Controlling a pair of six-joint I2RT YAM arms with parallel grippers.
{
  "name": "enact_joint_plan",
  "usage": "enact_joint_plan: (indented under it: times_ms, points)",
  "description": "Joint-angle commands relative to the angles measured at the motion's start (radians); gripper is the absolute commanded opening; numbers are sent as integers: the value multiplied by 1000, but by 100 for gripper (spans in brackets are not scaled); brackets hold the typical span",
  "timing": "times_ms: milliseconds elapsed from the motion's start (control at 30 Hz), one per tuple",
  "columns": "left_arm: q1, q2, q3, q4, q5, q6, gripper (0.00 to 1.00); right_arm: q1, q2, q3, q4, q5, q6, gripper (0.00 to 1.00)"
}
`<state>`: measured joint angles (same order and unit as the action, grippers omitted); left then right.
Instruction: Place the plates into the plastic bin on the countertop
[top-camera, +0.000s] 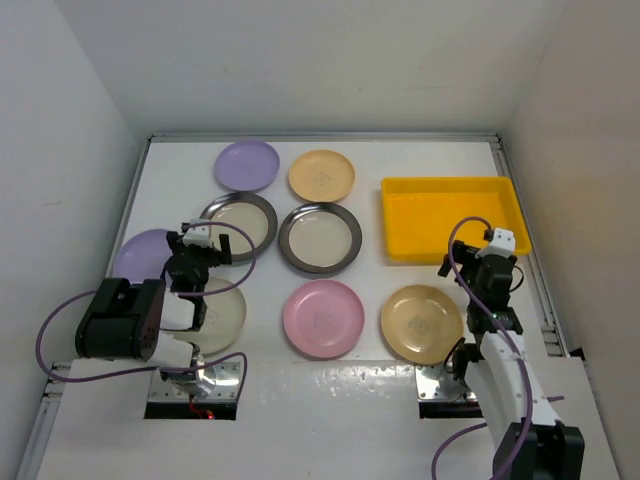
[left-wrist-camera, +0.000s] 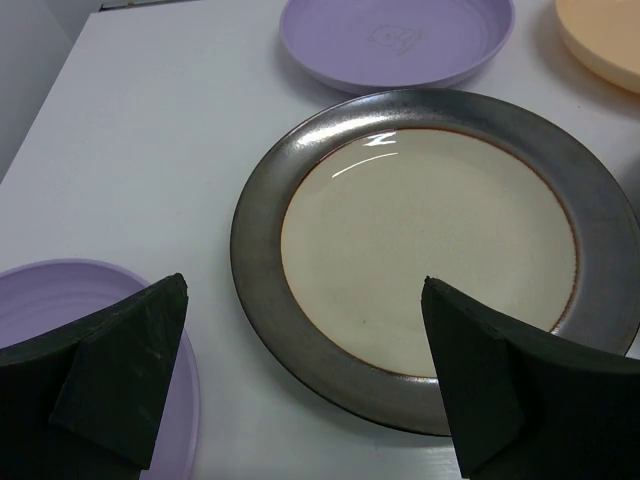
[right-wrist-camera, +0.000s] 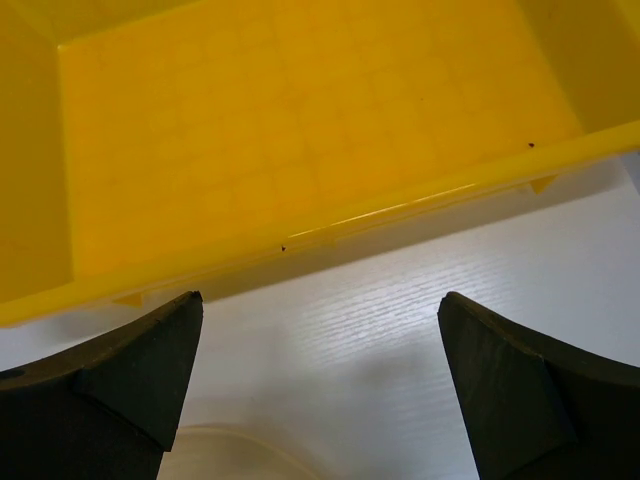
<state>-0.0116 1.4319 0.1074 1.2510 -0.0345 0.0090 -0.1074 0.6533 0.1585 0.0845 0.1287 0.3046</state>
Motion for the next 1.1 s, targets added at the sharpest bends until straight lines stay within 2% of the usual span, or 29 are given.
enact_joint_plan:
  times_ms: [0,100,133,167,200,233,267,300,333,367,400,433,467,533,567,600,667,700,733,767,800,833,900,1067]
  points:
    - [12,-1,5,64,4,-20,100,6,2,68,0,-21,-30,100]
    - [12,-1,23,73,45,-20,100,5,38,139,-51,-38,-48,100]
    - [25,-40,62,-17,88,-3,100,6,64,214,-113,-43,-48,100]
    - [35,-98,131,-356,123,-3,100,11,95,249,-139,-44,-56,100]
    - [35,-184,340,-542,251,102,100,15,135,333,-167,-46,-82,100]
    - [35,-185,450,-702,318,187,100,41,163,379,-240,-55,-100,100]
    - [35,-185,559,-949,365,242,100,54,225,482,-321,-64,-122,96]
    - [35,-173,762,-1043,375,287,100,70,305,609,-403,-54,-166,92]
    - [35,-153,841,-1106,340,287,100,151,348,672,-438,-2,-171,87]
    - [35,-153,903,-1148,314,287,100,179,389,858,-504,79,-174,73]
    - [35,-139,954,-1206,274,278,100,210,523,919,-563,113,-168,65]
    - [45,-130,1038,-1237,242,278,100,289,572,1091,-621,196,-153,52]
    - [45,-130,1075,-1278,242,278,100,308,665,1145,-670,187,-121,48]
    - [54,-130,1142,-1401,280,243,100,348,771,1214,-693,53,-52,50]
    - [70,-130,1143,-1433,307,215,100,360,833,1257,-692,-4,-24,56]
    - [84,-139,1155,-1467,355,195,100,386,857,1260,-672,-123,10,61]
    - [110,-139,1144,-1548,477,113,100,402,925,1244,-640,-202,157,61]
    - [133,-139,1115,-1585,551,71,97,417,962,1201,-625,-286,268,61]
    - [142,-139,1115,-1599,551,62,93,423,976,1184,-606,-306,269,60]
    - [153,-148,1071,-1608,609,62,87,431,985,1167,-598,-339,322,58]
    - [153,-148,1045,-1608,623,62,83,458,994,1103,-591,-350,365,55]
    - [153,-163,1020,-1618,624,62,72,471,1011,1083,-556,-356,381,53]
    - [153,-179,960,-1618,605,72,64,517,1019,1028,-531,-344,433,53]
    - [153,-188,902,-1609,518,92,64,551,1054,934,-438,-301,543,55]
